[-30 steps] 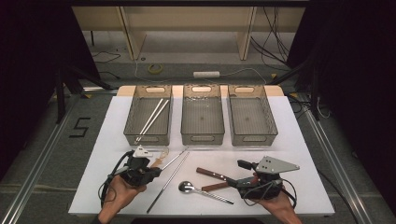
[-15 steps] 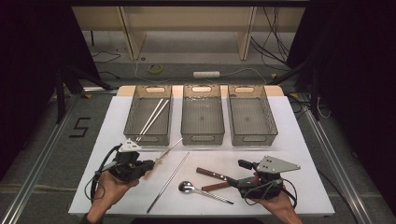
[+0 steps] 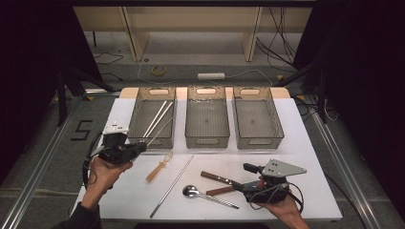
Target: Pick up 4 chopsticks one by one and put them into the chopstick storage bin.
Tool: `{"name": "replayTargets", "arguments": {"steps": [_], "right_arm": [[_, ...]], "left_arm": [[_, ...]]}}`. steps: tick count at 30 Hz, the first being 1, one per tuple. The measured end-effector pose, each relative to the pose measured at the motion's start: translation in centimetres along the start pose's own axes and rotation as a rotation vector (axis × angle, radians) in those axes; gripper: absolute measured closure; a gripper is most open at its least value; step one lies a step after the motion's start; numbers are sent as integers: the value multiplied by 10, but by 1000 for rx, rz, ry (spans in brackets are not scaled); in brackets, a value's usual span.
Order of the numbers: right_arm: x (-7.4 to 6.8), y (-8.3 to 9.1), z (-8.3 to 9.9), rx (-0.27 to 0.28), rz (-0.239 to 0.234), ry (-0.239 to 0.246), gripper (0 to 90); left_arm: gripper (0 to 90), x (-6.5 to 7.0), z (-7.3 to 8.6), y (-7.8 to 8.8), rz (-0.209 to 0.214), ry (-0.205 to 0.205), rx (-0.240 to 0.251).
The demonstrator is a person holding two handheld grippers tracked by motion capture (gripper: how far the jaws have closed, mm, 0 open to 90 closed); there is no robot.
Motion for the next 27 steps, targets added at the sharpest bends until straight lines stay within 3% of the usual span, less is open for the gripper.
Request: {"name": "replayTargets", "arguments": {"steps": [13, 27], "right_arm": [[0, 0, 0, 3, -3, -1, 269], [0, 0, -1, 5, -4, -5, 264]], "left_arm": [[847, -39, -27, -29, -36, 98, 32], [847, -72, -44, -61, -59, 164, 31]]}}
Point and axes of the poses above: each handheld gripper's, and its own axes: y roughly backward along the jaws, z roughly out of its underside, x roughly to its right, the point moved 10 cm from there along -y, roughly forward along the jaws, and after that the axes turned 1 degree about -y, right-handed, at the moved point
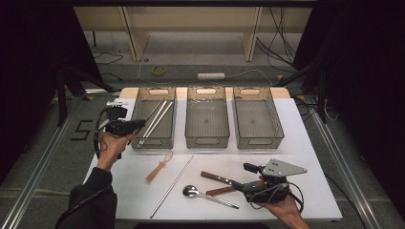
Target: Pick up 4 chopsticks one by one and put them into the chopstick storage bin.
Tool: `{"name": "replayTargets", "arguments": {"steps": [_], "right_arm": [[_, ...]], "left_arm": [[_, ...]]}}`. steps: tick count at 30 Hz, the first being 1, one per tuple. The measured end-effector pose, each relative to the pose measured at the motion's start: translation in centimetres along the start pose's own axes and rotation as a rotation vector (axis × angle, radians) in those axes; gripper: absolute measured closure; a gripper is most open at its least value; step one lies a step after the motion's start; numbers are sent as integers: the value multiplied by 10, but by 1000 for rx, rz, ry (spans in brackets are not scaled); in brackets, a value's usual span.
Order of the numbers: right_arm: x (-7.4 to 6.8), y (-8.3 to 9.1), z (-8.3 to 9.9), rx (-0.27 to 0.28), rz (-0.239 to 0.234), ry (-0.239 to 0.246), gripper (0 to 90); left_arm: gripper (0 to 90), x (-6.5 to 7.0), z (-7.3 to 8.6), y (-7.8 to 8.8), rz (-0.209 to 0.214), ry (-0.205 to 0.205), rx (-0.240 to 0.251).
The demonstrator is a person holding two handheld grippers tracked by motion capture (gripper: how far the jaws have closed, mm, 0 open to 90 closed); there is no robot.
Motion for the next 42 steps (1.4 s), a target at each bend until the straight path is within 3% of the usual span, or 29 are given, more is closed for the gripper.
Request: {"name": "replayTargets", "arguments": {"steps": [17, 38, 40, 42], "right_arm": [[0, 0, 0, 2, -4, -1, 262], [0, -1, 0, 1, -9, -2, 263], [0, -1, 0, 0, -9, -2, 263], [0, -1, 0, -3, -10, -2, 263]], "left_arm": [[846, -16, -11, -36, -39, 20, -32], [840, -27, -17, -61, -76, 31, -57], [829, -29, -16, -63, -82, 35, -58], [760, -29, -17, -63, -75, 47, -46]]}}
Point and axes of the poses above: each handheld gripper's, and its own axes: y roughly backward along the jaws, z roughly out of its underside, x roughly to its right, the point moved 10 cm from there along -y, roughly forward along the jaws, and after that the axes turned 1 degree about -y, right-handed, at the moved point
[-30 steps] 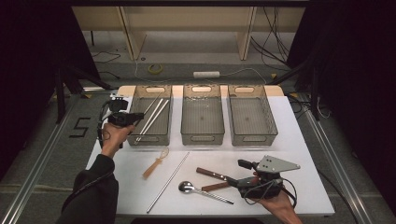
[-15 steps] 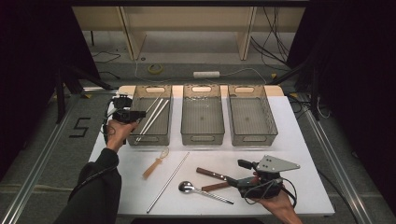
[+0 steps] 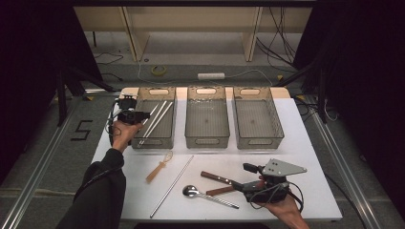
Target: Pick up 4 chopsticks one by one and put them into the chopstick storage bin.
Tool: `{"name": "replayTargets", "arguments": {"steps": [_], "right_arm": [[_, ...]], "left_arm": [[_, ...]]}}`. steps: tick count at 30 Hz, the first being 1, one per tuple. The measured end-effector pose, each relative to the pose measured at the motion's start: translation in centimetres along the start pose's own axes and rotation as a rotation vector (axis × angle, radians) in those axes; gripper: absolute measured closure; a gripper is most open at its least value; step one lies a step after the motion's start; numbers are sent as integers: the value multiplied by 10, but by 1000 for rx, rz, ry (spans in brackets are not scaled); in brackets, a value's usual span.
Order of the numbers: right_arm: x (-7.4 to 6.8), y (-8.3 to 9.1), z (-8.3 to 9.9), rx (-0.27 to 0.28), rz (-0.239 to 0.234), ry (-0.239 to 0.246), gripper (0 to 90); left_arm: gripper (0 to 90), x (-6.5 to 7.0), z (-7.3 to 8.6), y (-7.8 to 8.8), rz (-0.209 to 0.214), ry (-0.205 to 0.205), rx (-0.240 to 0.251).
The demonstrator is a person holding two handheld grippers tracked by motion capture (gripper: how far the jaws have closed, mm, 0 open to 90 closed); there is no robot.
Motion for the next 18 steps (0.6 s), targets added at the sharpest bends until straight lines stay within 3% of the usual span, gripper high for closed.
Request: {"name": "replayTargets", "arguments": {"steps": [5, 10, 16, 18], "right_arm": [[0, 0, 0, 0, -1, 0, 263], [0, 0, 0, -1, 1, 1, 263], [0, 0, 0, -2, 0, -1, 263], [-1, 0, 1, -6, -1, 2, 263]], "left_arm": [[671, 6, 1, 5, 31, -18, -9], [564, 21, 4, 18, 80, -27, -11], [476, 47, 26, 44, 118, -100, -74], [454, 53, 32, 50, 105, -130, -96]]}}
Point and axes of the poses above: each handheld gripper's, and its own axes: y roughly backward along the jaws, z roughly out of its underside, x roughly to its right, the point moved 10 cm from there along -y, roughly forward along the jaws, and after that the axes turned 1 degree about -y, right-handed, at the moved point
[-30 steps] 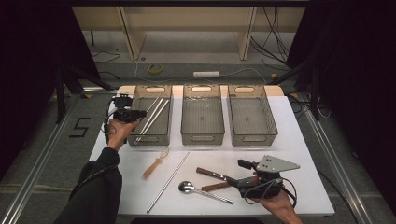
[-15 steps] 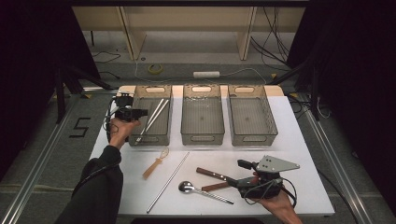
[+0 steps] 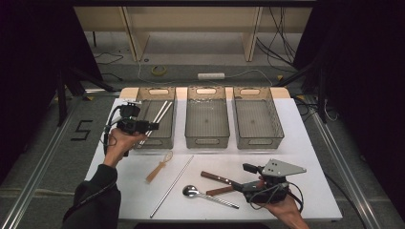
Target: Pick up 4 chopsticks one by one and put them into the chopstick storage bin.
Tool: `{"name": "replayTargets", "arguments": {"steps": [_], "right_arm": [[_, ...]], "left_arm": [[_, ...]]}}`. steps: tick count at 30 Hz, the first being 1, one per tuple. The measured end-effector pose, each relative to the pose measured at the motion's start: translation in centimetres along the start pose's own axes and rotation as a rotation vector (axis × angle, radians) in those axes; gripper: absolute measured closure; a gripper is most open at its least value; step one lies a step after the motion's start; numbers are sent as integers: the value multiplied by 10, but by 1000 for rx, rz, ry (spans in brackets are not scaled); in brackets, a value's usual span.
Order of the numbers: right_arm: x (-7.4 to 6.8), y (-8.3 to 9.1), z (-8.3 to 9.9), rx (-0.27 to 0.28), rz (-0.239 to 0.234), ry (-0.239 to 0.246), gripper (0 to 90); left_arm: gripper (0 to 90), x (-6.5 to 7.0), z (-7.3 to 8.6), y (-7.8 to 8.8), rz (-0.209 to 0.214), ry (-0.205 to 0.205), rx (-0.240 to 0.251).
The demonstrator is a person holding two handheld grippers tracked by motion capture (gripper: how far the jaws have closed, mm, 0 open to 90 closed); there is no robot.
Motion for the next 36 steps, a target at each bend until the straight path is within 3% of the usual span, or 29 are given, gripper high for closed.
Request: {"name": "replayTargets", "arguments": {"steps": [6, 11, 15, 23, 28, 36], "right_arm": [[0, 0, 0, 2, -1, 1, 263], [-2, 1, -1, 3, -4, 7, 263], [-2, 1, -1, 2, -3, 5, 263], [-1, 1, -1, 4, -1, 4, 263], [-1, 2, -1, 6, -2, 3, 263], [-1, 1, -1, 5, -5, 3, 263]], "left_arm": [[416, 21, 27, 18, -13, -44, -49], [396, 30, 52, 20, -12, -71, -107], [382, 37, 61, 18, -5, -70, -121], [364, 57, 80, 18, 0, -120, -157], [346, 66, 97, 17, -11, -156, -214], [349, 85, 116, 19, 15, -197, -261]]}}
Point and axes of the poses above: each handheld gripper's, and its own axes: y roughly backward along the jaws, z roughly out of its underside, x roughly to its right, the point moved 10 cm from there along -y, roughly forward along the jaws, and after that the axes turned 1 degree about -y, right-handed, at the moved point
